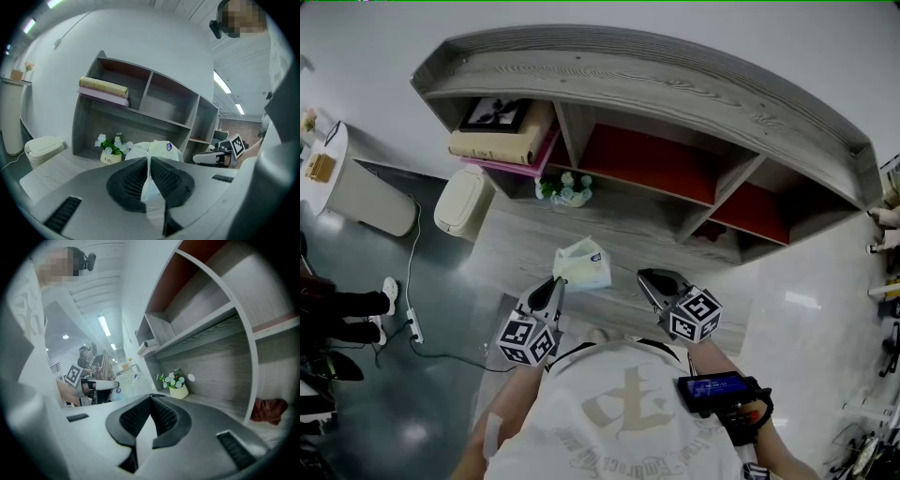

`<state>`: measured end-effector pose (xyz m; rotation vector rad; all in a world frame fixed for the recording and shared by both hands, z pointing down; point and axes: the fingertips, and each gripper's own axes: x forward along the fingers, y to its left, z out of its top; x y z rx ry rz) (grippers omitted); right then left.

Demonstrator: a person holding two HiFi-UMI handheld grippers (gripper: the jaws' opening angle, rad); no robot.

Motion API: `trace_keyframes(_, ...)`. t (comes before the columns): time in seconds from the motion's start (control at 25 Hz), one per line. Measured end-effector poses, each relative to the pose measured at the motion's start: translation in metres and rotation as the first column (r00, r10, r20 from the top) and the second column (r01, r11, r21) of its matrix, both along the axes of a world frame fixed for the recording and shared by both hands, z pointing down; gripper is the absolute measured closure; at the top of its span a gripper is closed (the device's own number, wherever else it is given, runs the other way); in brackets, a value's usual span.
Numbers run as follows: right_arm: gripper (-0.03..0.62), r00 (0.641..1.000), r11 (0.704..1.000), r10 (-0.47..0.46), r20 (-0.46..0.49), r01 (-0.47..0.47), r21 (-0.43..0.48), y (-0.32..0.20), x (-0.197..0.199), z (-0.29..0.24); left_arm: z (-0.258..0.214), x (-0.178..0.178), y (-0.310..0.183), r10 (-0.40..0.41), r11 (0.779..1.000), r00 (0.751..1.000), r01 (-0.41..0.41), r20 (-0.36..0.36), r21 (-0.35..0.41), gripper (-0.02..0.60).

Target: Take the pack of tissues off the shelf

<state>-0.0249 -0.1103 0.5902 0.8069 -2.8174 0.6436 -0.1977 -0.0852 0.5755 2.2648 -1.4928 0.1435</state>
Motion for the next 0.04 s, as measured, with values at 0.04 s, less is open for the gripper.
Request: trace_keyframes(0.04,0.591,1.0,1.0,0.0,-0.001,0.0,-0.001,0.0006,0.0005,0.0005,0.0001,0.0013,0.0003,0.003,1.0,1.0,-0.003,-0.001,-0.001,0.552)
